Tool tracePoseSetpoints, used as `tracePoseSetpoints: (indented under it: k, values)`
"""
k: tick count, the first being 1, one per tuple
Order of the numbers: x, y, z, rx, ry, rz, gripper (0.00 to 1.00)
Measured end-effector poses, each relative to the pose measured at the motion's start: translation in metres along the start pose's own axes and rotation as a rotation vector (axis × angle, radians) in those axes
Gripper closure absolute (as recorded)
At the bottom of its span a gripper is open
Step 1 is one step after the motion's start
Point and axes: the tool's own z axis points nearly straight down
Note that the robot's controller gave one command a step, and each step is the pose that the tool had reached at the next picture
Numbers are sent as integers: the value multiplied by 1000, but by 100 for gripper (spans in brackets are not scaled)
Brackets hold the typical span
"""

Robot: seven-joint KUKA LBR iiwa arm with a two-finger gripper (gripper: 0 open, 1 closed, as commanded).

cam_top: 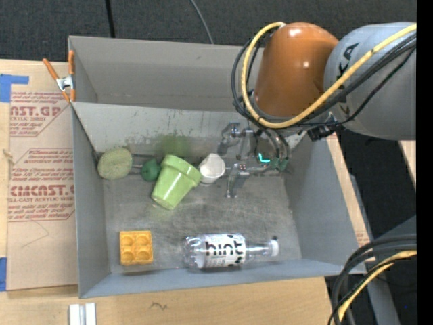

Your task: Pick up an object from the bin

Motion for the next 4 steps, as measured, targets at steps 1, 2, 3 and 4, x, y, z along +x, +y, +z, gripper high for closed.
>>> tracePoseSetpoints:
  k: [1, 2, 3, 4]
  values:
    - [-2, 0, -4, -1, -7, 0, 0]
    - [-5, 28, 57, 0, -13, -41, 0]
    - [-12, 67, 59, 1, -8, -220, 0]
    - [-10, 60, 65, 2, -8, -483, 0]
